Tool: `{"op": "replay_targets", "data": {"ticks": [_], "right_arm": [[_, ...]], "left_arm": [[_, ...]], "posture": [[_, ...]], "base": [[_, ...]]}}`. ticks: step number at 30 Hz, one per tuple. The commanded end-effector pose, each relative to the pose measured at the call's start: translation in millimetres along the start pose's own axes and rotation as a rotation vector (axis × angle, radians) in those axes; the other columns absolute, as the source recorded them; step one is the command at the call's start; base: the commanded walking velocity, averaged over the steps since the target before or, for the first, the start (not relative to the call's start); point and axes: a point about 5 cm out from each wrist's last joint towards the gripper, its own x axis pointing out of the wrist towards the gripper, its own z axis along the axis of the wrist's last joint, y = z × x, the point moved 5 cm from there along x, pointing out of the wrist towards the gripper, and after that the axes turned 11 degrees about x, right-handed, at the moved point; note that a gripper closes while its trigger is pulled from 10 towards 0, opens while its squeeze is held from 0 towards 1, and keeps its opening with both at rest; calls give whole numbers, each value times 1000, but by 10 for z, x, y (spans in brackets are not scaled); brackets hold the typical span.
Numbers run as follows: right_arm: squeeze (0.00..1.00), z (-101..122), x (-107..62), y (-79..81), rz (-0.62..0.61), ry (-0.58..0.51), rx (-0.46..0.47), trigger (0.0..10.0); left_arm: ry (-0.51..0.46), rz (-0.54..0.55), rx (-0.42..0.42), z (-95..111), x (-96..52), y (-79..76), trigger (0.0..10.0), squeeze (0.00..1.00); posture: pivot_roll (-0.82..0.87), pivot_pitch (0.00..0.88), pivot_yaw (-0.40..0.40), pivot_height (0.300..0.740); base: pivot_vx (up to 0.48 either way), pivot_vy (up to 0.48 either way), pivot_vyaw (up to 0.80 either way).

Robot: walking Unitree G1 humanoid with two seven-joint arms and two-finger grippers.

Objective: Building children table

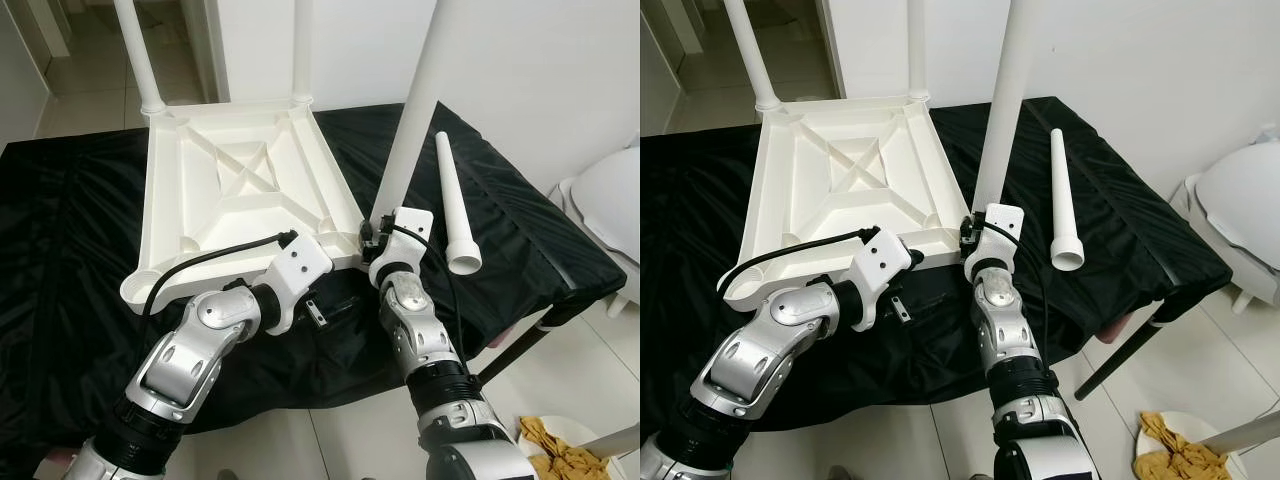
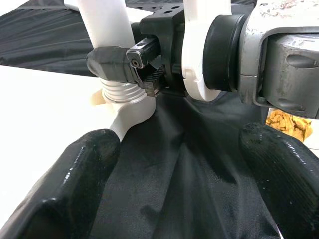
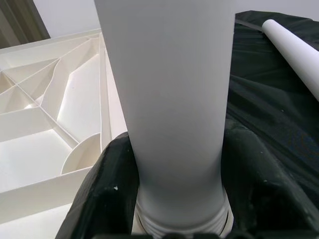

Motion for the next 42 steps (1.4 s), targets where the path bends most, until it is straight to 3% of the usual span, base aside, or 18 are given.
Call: {"op": "replay_targets", "data": {"ticks": [1,3,4,5,7,8,9,23,24,28,30,32,42], "right_arm": [[0,2,-2,-79,-39,8,24,0],[0,2,-2,-79,-39,8,24,0],[0,3,-4,-96,-50,10,19,2431],[0,4,-6,-104,-55,11,23,10000],[0,4,-6,-104,-55,11,23,10000],[867,17,-6,-122,-61,6,27,10000],[1000,41,7,-152,-55,4,33,10000],[1000,187,84,-296,57,5,4,10000],[0,178,98,-294,101,28,14,10000],[0,50,67,-262,334,126,-103,10000],[0,50,67,-262,334,126,-103,10000],[0,7,11,-262,461,158,-168,10000],[0,126,-20,-346,636,195,-241,10000]], "left_arm": [[7,1,4,-4,0,-2,10000,0],[7,1,4,-4,0,-2,10000,0],[7,2,4,-5,0,-1,10000,0],[6,4,3,-3,1,0,10000,0],[6,4,3,-3,1,0,10000,0],[7,5,3,-3,3,2,10000,0],[6,7,3,-3,3,5,10000,0],[8,8,4,-7,-1,-1,10000,0],[7,7,4,-6,-1,-4,10000,0],[6,6,6,-4,-2,-7,10000,0],[6,6,6,-4,-2,-7,10000,0],[7,9,6,-4,-7,5,10000,0],[10,18,8,-4,-29,22,10000,0]], "posture": [[-40,40,-3,740],[-40,40,-3,740],[-40,40,-2,740],[-40,40,-4,740],[-40,40,-4,740],[-41,41,-5,740],[-41,39,-6,740],[-43,33,-10,740],[-44,34,-12,740],[-40,33,-13,740],[-40,33,-13,740],[-36,35,-12,740],[-26,36,-11,740]], "base": [[0,0,0],[0,0,0],[0,0,0],[0,0,0],[0,0,0],[0,0,0],[0,0,0],[0,0,0],[0,0,0],[0,0,0],[0,0,0],[0,0,0],[0,0,0]]}}
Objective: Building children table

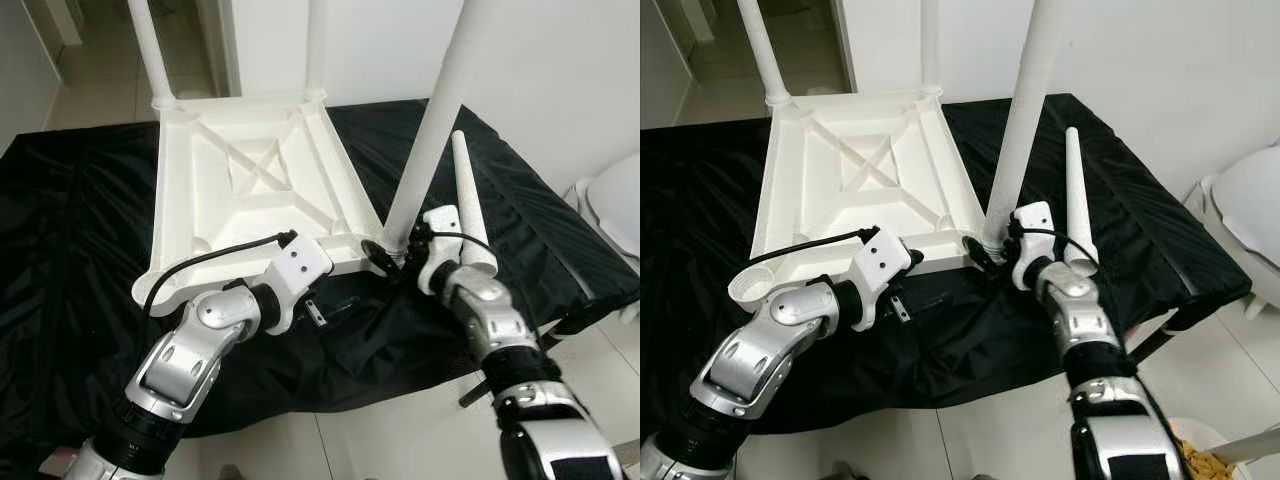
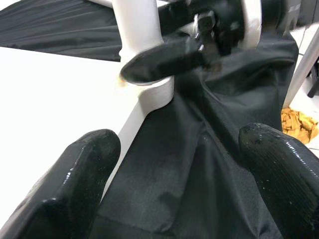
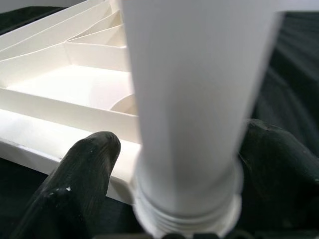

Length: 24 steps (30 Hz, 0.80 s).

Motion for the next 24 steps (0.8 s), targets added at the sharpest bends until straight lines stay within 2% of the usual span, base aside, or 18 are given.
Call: {"op": "replay_targets", "data": {"ticks": [1,4,5,6,7,8,9,20,24], "right_arm": [[0,14,16,36,36,0,-11,10000],[0,61,11,-15,55,1,-20,10000],[0,83,10,-53,53,0,-36,4471],[0,83,10,-53,53,0,-36,4471],[0,86,5,-83,53,5,-39,3843],[0,81,3,-106,48,11,-38,2235],[0,67,-2,-114,53,19,-36,0],[0,-76,-41,-57,97,53,24,0],[0,-134,-29,-54,63,49,72,0]], "left_arm": [[4,15,5,6,-20,12,10000,0],[5,17,5,7,-26,19,10000,0],[5,14,4,7,-27,15,10000,0],[5,14,4,7,-27,15,10000,0],[6,8,5,6,-27,2,10000,0],[6,3,5,4,-27,-10,10000,0],[7,-2,6,3,-27,-21,10000,0],[7,-16,4,4,-25,-58,10000,0],[6,-19,2,6,-22,-65,10000,0]], "posture": [[-26,36,-11,740],[-23,37,-10,740],[-23,37,-10,740],[-23,37,-10,740],[-23,37,-8,740],[-23,36,-8,740],[-23,36,-8,740],[-27,42,-6,740],[-30,44,-8,740]], "base": [[0,0,0],[0,0,0],[0,0,0],[0,0,0],[0,0,0],[0,0,0],[0,0,0],[0,0,0],[0,0,0]]}}
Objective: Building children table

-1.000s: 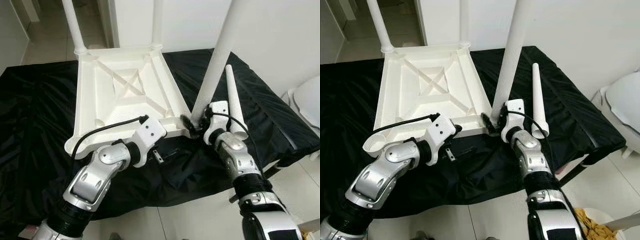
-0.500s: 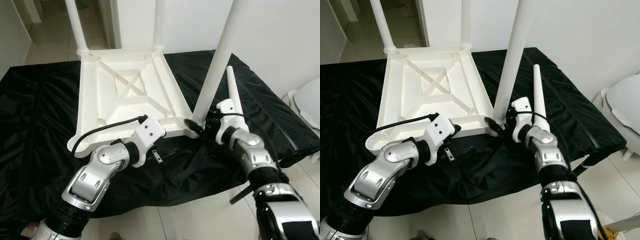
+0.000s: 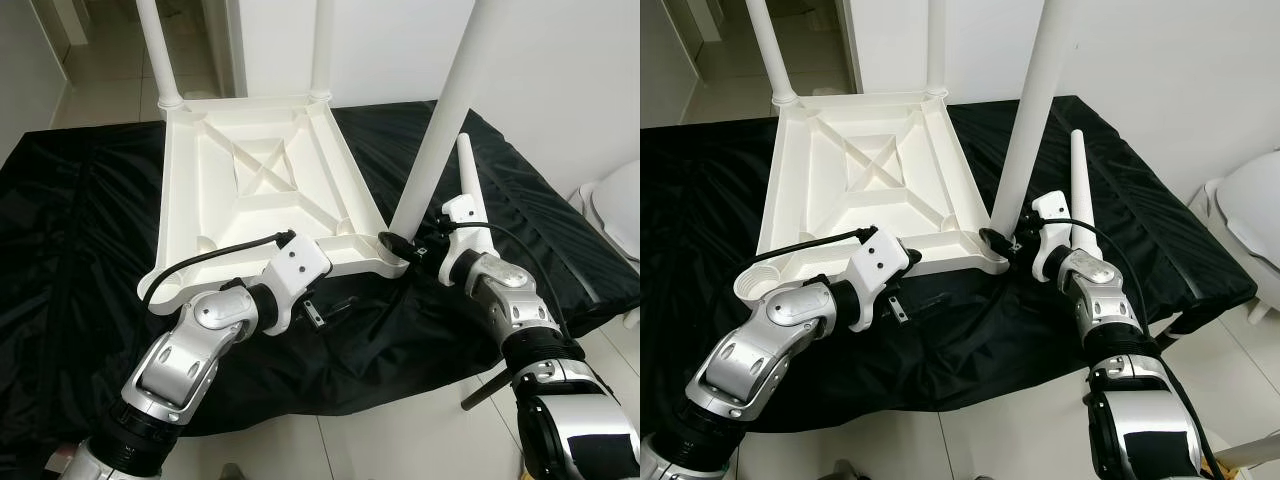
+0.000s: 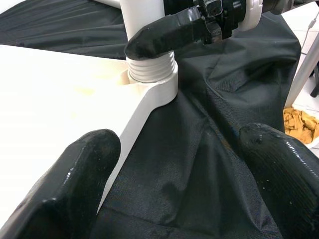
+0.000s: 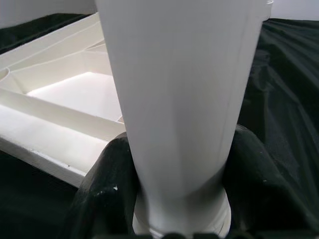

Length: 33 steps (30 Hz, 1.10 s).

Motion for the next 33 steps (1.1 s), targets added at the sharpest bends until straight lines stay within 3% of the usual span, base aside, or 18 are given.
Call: {"op": "replay_targets", "data": {"ticks": [1,7,14,17,22,33], "right_arm": [[0,-200,-11,27,-29,40,64,0],[0,-210,40,46,-96,5,99,0],[0,-208,182,200,-182,-57,191,0],[0,-187,257,253,-266,-95,257,0],[0,-179,316,316,-360,-130,292,0],[0,-245,332,334,-648,-162,316,0]], "left_arm": [[4,-17,-2,-3,-1,-57,10000,0],[4,-21,-4,-1,1,-67,10000,0],[3,-25,-4,-3,2,-79,10000,0],[2,-25,-3,1,5,-78,10000,0],[1,-25,0,5,6,-71,10000,0],[-2,-33,7,18,20,-76,10000,0]], "posture": [[-30,44,-8,740],[-31,45,-9,740],[-30,40,-13,740],[-28,32,-15,740],[-27,29,-14,740],[-29,24,-12,740]], "base": [[0,0,0],[0,0,0],[0,0,0],[0,0,0],[0,0,0],[0,0,0]]}}
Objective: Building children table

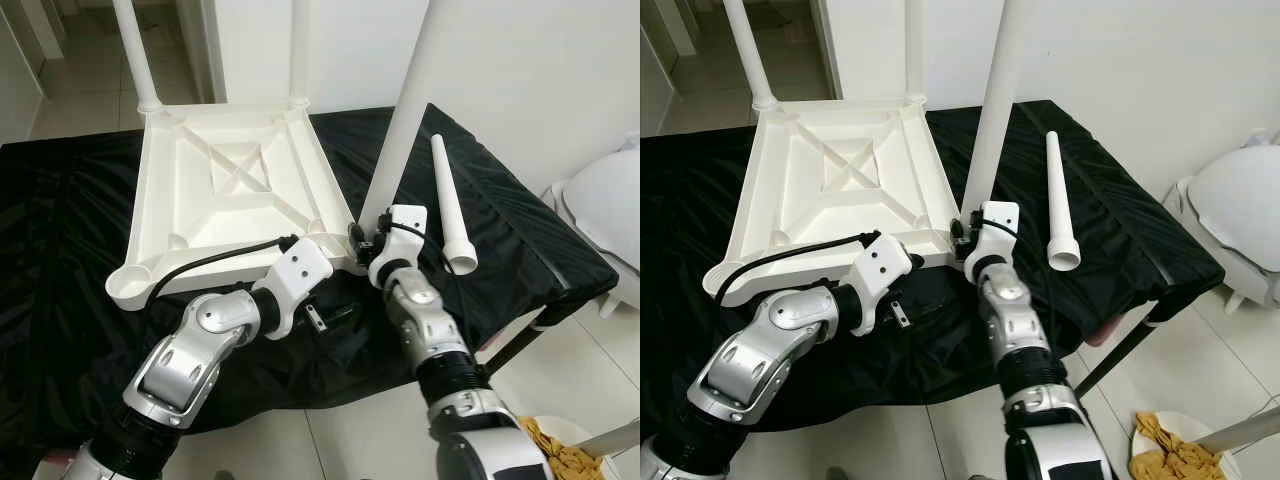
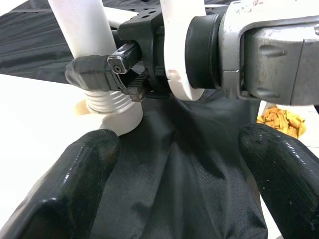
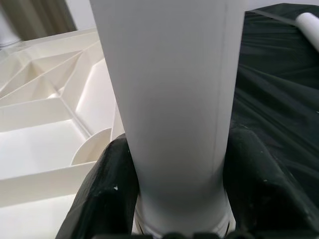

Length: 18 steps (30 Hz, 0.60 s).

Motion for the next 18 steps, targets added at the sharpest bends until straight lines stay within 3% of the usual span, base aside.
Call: {"op": "replay_targets", "data": {"ticks": [1,6,7,9,10,11,12,14,18], "right_arm": [[0,-98,-26,-151,-97,27,70,0],[0,-145,-58,-118,-123,33,52,0],[0,-151,-63,-123,-133,33,53,3451],[0,-151,-63,-123,-133,33,53,3451],[0,-138,-64,-128,-135,26,42,7608],[86,-118,-60,-130,-130,18,35,10000],[86,-118,-60,-130,-130,18,35,10000],[1000,-58,-50,-116,-110,-6,23,10000],[1000,20,-40,-85,-64,-35,31,10000]], "left_arm": [[-2,-13,10,16,6,-17,10000,0],[0,-8,9,13,-2,-10,10000,0],[0,-6,9,11,-3,-7,10000,0],[0,-6,9,11,-3,-7,10000,0],[1,-4,9,10,-4,-4,10000,0],[1,-2,9,7,-5,2,10000,0],[1,-2,9,7,-5,2,10000,0],[2,3,8,4,-8,13,10000,0],[4,17,5,-4,-9,43,10000,0]], "posture": [[-27,25,-12,740],[-24,25,-15,740],[-24,26,-15,740],[-24,26,-15,740],[-24,27,-15,740],[-25,30,-15,740],[-25,30,-15,740],[-26,33,-13,740],[-30,37,-10,740]], "base": [[0,0,0],[0,0,0],[0,0,0],[0,0,0],[0,0,0],[0,0,0],[0,0,0],[0,0,0],[0,0,0]]}}
